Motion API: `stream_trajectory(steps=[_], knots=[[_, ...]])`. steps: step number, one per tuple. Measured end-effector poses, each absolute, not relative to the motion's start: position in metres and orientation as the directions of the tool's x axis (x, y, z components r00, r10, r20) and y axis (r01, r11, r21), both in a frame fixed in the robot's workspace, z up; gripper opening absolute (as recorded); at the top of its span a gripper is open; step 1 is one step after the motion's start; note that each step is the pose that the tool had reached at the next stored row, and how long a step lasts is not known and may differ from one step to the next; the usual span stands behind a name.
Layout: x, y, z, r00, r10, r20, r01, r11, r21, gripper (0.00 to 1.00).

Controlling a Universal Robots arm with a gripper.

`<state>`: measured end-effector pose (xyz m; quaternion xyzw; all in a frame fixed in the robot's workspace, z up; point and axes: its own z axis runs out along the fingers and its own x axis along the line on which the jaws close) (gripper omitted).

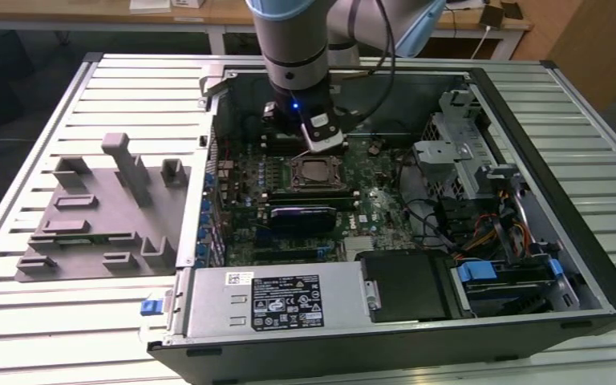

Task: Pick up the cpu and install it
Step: 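Install the first cpu locking lever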

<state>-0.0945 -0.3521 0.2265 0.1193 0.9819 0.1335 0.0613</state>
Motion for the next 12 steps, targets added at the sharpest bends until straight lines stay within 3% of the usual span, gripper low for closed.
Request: stream_trajectory(steps=[12], knots=[[-0.0894, -0.3506, 0.2171, -0.939, 0.331, -0.098, 0.298, 0.921, 0.25, 0.11]])
